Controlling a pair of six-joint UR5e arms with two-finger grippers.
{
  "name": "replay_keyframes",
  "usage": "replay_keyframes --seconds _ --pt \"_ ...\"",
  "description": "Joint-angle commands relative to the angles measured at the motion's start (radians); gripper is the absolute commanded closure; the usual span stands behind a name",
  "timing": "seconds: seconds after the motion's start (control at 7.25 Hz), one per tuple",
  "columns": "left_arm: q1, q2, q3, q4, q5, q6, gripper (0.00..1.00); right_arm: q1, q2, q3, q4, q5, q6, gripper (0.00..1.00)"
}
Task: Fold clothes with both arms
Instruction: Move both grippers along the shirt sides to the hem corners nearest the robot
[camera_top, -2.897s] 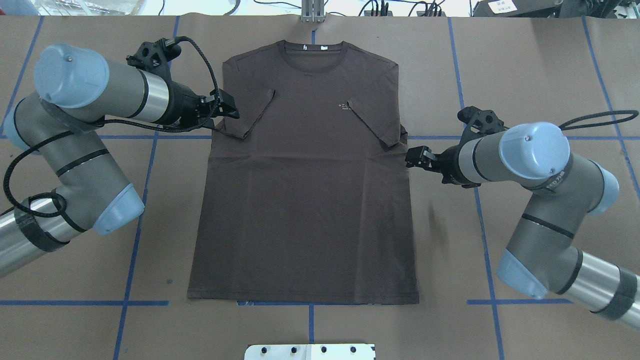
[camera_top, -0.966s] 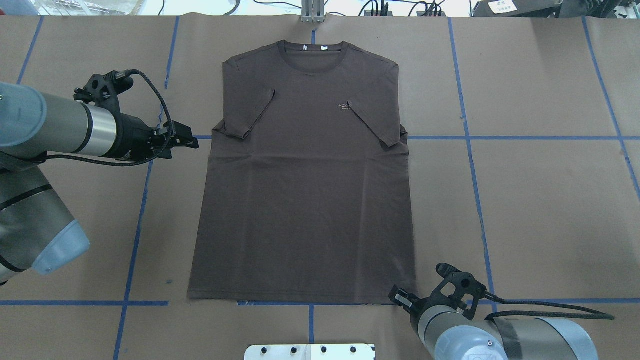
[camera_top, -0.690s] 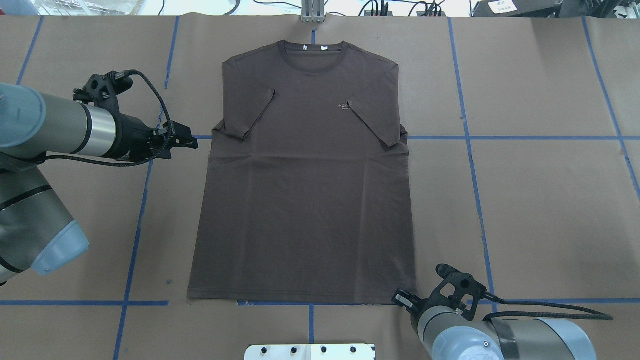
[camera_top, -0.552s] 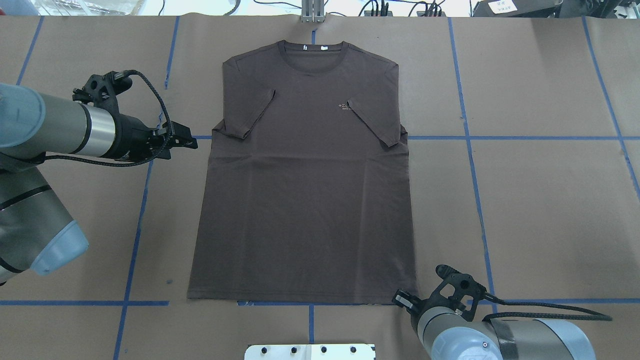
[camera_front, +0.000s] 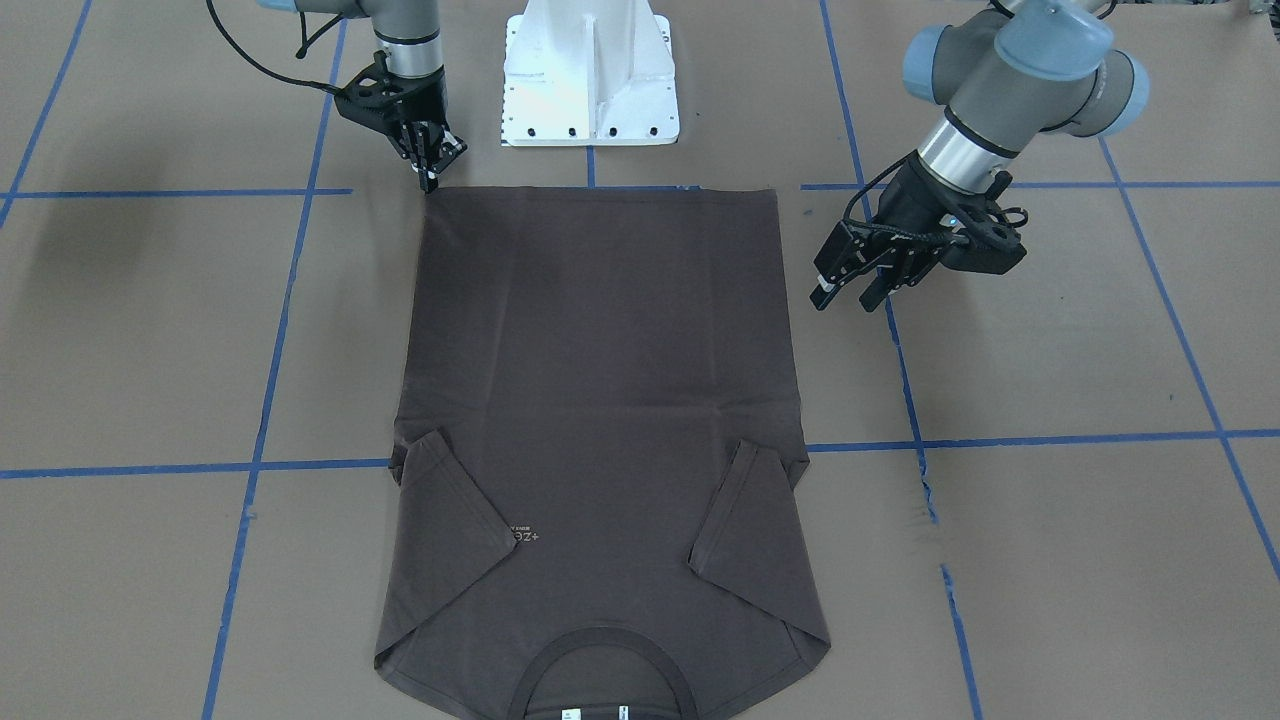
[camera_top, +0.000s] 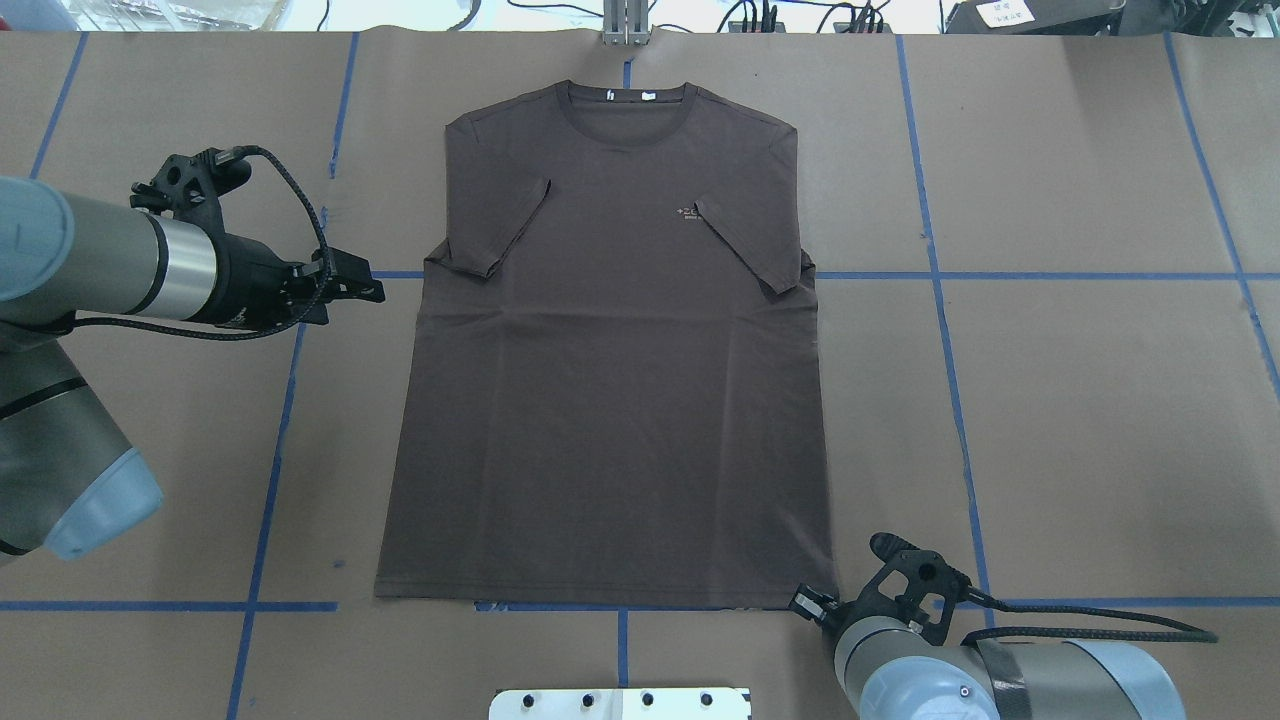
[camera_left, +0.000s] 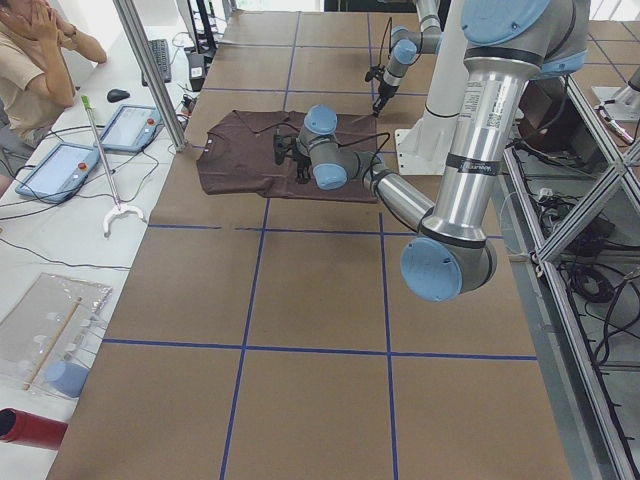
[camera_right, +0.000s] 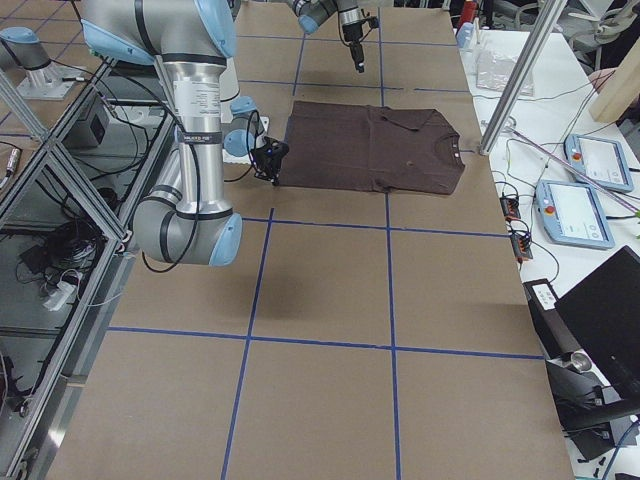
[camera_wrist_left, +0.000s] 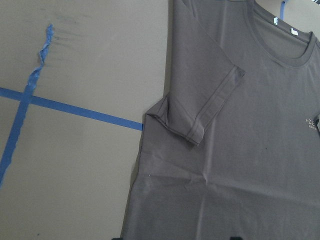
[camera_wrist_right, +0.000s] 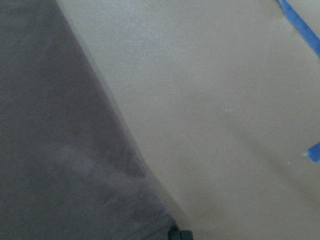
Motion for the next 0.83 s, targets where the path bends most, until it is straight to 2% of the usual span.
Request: replay_keyframes --seconds 0.0,0.14,0.41,0.69 --pt "0.015 0.005 -0.021 0.029 0.0 -0.006 0.16 0.013 0.0 0.03 0.001 0.015 -0.003 1.0" --pt "0.102 0.047 -0.085 0.06 0.019 -0.014 0.16 0.026 -0.001 0.068 0.001 0.021 -0.003 1.0" --pt "0.281 0.181 -0.212 0.094 0.124 -0.16 0.16 0.024 0.0 0.077 0.001 0.027 -0.003 1.0" --pt "0.525 0.212 -0.231 0.118 0.338 -0.389 0.18 0.033 0.0 0.077 0.001 0.038 -0.003 1.0"
